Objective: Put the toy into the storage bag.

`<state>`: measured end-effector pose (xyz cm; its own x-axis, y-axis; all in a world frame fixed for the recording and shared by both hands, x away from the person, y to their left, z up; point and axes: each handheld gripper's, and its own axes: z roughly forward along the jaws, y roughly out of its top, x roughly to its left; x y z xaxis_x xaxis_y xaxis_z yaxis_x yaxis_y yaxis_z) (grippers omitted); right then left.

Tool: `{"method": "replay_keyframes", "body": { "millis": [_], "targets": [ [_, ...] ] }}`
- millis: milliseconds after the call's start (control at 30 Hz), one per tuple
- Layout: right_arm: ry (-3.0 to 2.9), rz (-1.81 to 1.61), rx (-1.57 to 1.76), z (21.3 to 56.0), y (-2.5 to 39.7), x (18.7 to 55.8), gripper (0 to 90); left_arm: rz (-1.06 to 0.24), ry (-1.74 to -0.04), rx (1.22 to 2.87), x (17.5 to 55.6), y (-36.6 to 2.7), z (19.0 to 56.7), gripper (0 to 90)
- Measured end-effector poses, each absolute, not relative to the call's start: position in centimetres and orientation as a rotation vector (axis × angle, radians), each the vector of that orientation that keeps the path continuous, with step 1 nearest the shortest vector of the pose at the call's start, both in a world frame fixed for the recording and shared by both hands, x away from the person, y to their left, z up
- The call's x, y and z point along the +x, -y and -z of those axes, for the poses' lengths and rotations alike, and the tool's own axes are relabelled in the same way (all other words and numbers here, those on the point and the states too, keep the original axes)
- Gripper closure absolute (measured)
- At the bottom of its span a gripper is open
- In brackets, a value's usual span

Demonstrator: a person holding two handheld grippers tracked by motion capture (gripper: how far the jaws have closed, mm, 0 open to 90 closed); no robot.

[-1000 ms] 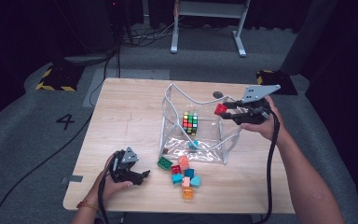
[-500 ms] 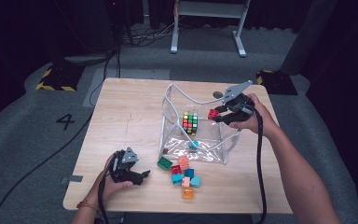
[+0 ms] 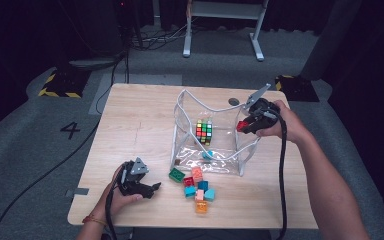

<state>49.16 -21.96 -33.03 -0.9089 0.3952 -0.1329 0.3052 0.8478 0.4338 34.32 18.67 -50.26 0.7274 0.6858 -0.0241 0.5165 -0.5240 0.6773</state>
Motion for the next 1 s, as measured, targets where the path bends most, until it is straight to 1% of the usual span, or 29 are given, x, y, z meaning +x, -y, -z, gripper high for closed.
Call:
{"method": "replay_keyframes", "body": {
  "millis": [233, 333, 433, 600, 667, 1000],
  "targets": [
    [-2.803, -0.637, 0.518, 33.1, 22.7, 49.0, 59.0, -0.325, -0.905, 2.247, 34.3, -18.7, 50.3, 12.9],
    [-2.778, -0.703, 0.498, 32.8, 22.9, 48.7, 53.8, -0.326, -0.906, 2.246, 34.3, -18.7, 50.3, 13.0],
    [-2.762, -0.747, 0.496, 32.5, 23.3, 48.5, 52.2, -0.324, -0.905, 2.247, 34.3, -18.7, 50.3, 13.0],
    [-2.696, -0.860, 0.543, 31.8, 24.4, 47.6, 45.9, -0.322, -0.904, 2.247, 34.3, -18.7, 50.3, 13.0],
    [-2.632, -0.933, 0.532, 31.4, 24.9, 47.0, 41.3, -0.324, -0.904, 2.247, 34.3, -18.7, 50.3, 13.0],
    [-2.357, -1.151, 0.630, 30.7, 27.4, 44.1, 31.0, -0.322, -0.905, 2.247, 34.3, -18.7, 50.3, 13.0]
  ]
}}
